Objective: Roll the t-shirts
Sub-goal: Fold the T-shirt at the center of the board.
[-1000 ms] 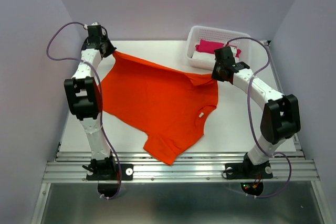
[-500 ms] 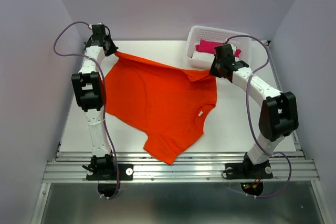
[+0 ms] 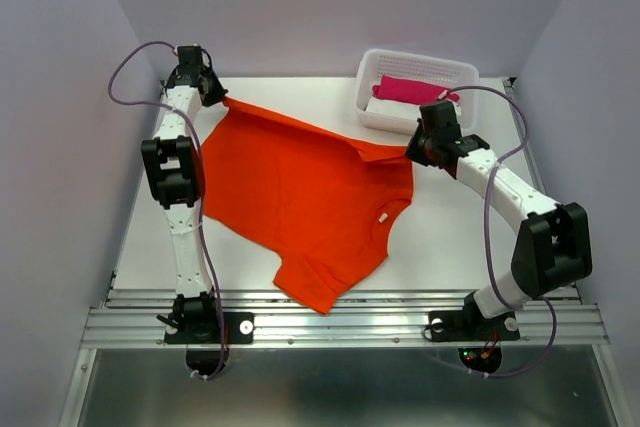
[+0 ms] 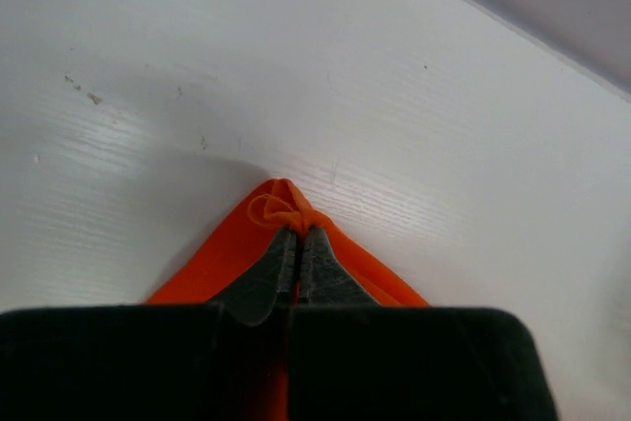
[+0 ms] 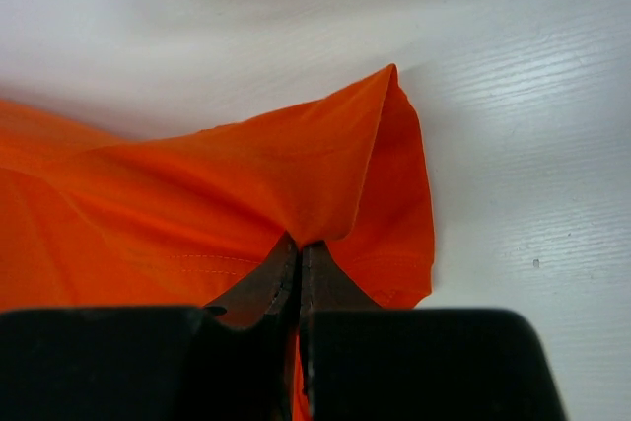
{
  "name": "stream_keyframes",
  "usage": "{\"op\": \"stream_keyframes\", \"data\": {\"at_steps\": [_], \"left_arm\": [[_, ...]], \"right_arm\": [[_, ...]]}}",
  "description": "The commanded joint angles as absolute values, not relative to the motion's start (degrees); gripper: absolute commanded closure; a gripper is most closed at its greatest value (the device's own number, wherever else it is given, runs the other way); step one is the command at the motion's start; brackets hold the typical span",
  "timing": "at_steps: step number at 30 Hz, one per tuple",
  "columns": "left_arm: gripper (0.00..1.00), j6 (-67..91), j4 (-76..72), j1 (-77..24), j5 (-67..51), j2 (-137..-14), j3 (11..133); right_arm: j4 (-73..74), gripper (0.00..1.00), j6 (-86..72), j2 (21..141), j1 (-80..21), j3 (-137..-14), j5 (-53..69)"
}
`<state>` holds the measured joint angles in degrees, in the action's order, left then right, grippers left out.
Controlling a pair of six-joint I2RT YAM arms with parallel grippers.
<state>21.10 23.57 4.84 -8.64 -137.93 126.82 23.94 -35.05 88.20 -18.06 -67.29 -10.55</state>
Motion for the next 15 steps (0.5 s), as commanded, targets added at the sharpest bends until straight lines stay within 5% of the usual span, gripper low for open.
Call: {"op": "stream_keyframes", "data": {"at_steps": [1, 15], "left_arm": [[1.00, 20.74, 22.76, 4.22, -8.79, -138.42, 133.50], [1.00, 23.20, 19.86, 2.29, -8.53, -141.85, 137.02]], "right_arm": [[25.13, 0.99, -36.56, 85.34, -17.58, -67.59, -16.17], [25.31, 0.99, -37.35, 88.77, -17.58, -70.14, -17.24]]}}
